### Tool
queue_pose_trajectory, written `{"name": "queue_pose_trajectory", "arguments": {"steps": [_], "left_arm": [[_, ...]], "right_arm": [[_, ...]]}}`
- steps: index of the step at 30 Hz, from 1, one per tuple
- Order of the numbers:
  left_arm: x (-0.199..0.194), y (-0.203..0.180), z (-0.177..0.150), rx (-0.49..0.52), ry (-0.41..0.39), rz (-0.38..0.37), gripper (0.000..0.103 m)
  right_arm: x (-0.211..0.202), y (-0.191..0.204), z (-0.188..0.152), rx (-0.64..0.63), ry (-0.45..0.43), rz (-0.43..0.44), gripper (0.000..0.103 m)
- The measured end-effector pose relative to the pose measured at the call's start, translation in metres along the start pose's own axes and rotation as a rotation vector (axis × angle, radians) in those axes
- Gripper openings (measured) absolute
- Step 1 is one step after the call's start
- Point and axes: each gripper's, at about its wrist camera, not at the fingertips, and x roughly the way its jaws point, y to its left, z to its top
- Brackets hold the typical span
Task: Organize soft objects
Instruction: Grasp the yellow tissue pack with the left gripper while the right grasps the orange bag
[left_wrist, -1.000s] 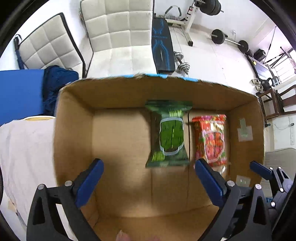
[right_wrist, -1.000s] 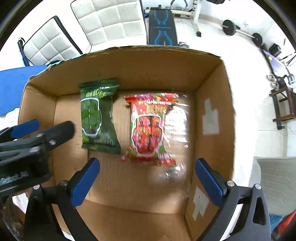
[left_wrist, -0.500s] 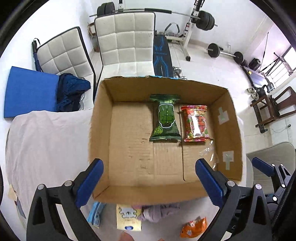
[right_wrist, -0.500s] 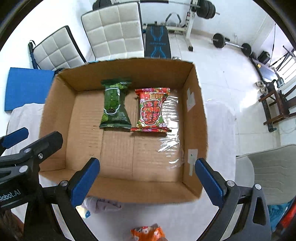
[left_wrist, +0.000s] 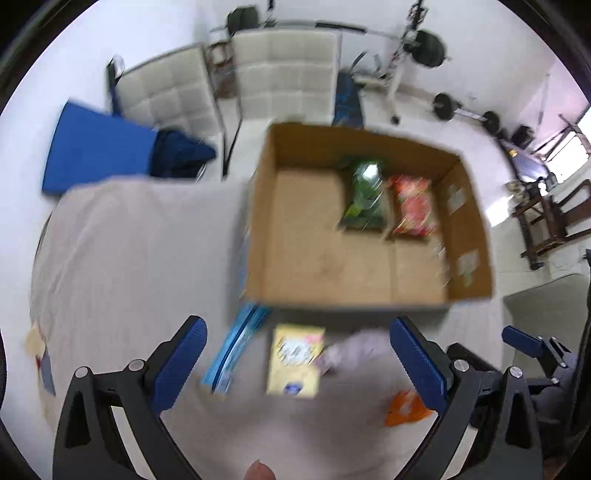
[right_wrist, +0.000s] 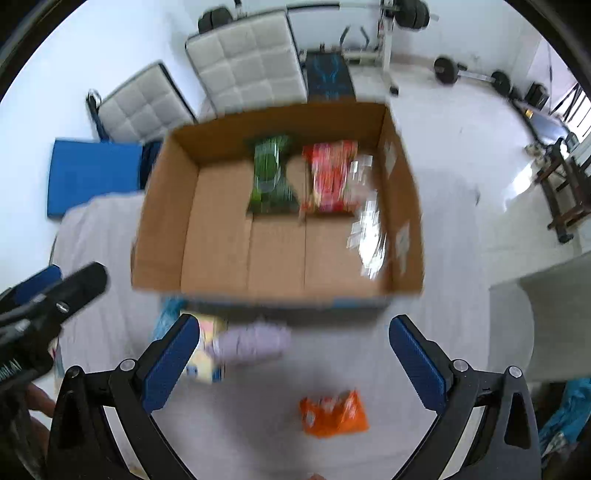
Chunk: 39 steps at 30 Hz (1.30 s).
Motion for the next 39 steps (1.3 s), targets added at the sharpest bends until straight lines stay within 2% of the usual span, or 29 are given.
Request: {"name": "queue_pose_trajectory", "arguments": {"steps": [3,7,11,19,20,21,22,23,25,28,31,33,34,36,38,39], "left_arm": [[0.031,0.022,-0.029,-0.057,0.096,0.019,0.102],[0.072,0.028,-0.054,-0.090,0.177,0.017,0.102],[0.111,0.010,-0.058,-0.029,0.227,0.034,0.102],[0.177,-0.023,-0.057,0.122,0.318,0.098,0.100],[0.181,-0.024,-0.057,0.128,0.323,0.097,0.089],[0.185,-0.026,-0.058,0.132,0.336,0.086,0.070],[0.188,-0.027,-0.060,0.128,0.352,0.078,0.063],[0.189,-0.027,-0.063,0.121,0.362,0.072,0.063],[0.186,-0.026,-0.068,0.112,0.347,0.072,0.062],[0.178,-0.022,-0.084,0.072,0.356,0.060,0.062],[0.170,-0.019,-0.107,0.038,0.373,0.057,0.062],[0.164,-0.019,-0.125,0.016,0.386,0.051,0.062],[0.163,-0.019,-0.131,0.008,0.393,0.047,0.062],[0.164,-0.020,-0.144,-0.015,0.412,0.033,0.062],[0.167,-0.021,-0.148,-0.029,0.421,0.028,0.062],[0.167,-0.023,-0.150,-0.028,0.414,0.031,0.062]], "right_arm": [[0.025,-0.003,-0.026,0.007,0.076,0.006,0.103],[0.059,-0.010,-0.050,0.030,0.146,0.004,0.103],[0.084,-0.019,-0.063,0.047,0.185,-0.020,0.103],[0.103,-0.042,-0.073,0.086,0.238,-0.058,0.103],[0.105,-0.043,-0.074,0.086,0.244,-0.069,0.103],[0.106,-0.045,-0.074,0.093,0.247,-0.077,0.103],[0.107,-0.049,-0.076,0.109,0.251,-0.085,0.103],[0.108,-0.053,-0.079,0.127,0.256,-0.095,0.103],[0.106,-0.061,-0.084,0.176,0.260,-0.112,0.103],[0.105,-0.083,-0.103,0.317,0.264,-0.070,0.103],[0.104,-0.109,-0.131,0.510,0.252,-0.013,0.103],[0.110,-0.123,-0.153,0.656,0.249,0.077,0.103],[0.114,-0.128,-0.161,0.716,0.253,0.127,0.102],[0.125,-0.131,-0.171,0.792,0.273,0.196,0.090],[0.137,-0.125,-0.172,0.803,0.291,0.240,0.074],[0.143,-0.119,-0.170,0.768,0.312,0.226,0.062]]}}
